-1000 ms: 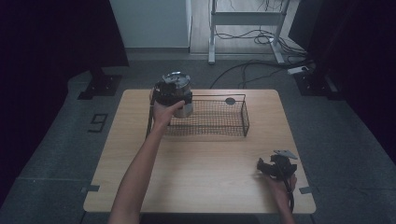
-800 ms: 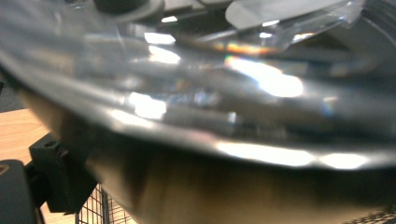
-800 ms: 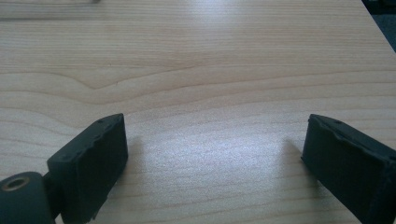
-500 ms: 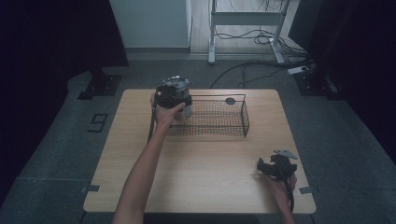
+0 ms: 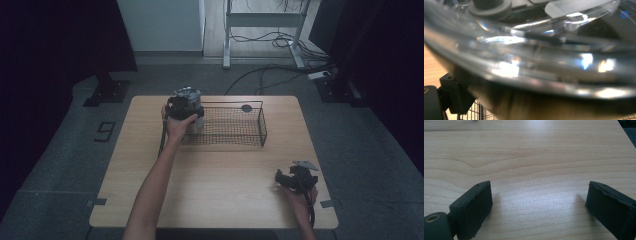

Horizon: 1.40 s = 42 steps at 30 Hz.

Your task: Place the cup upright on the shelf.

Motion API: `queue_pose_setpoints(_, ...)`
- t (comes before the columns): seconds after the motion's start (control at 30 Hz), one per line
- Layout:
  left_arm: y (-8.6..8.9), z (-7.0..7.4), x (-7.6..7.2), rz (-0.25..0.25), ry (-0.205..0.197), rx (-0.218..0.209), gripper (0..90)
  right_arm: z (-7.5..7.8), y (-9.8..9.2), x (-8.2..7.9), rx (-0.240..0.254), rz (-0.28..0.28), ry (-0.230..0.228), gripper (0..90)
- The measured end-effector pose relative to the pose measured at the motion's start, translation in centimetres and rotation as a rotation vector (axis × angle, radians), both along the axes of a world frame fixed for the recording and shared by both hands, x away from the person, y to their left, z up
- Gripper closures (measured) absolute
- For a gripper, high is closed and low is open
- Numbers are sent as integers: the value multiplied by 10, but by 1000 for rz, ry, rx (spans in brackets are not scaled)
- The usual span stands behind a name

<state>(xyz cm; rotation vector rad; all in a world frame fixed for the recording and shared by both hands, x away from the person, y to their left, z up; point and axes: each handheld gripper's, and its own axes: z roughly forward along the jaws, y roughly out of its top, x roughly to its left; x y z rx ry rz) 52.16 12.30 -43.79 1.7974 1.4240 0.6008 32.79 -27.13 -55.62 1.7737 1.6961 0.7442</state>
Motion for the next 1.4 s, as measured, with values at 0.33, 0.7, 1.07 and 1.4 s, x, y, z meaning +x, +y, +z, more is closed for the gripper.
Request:
queue_pose_setpoints(0.33,-4,-14,2,3,20,14,40,0,0,0,-1,-1,0,66)
queue_pose_setpoints(0.7,-9,-27,2,-6,44,11,40,0,0,0,-1,-1,0,66)
queue_pose_setpoints(1.07,-12,-31,0,-29,44,24,39,0,0,0,-1,0,0,66)
queue_pose_setpoints(1.4,-15,-33,-6,-75,33,74,36,0,0,0,-1,-1,0,66)
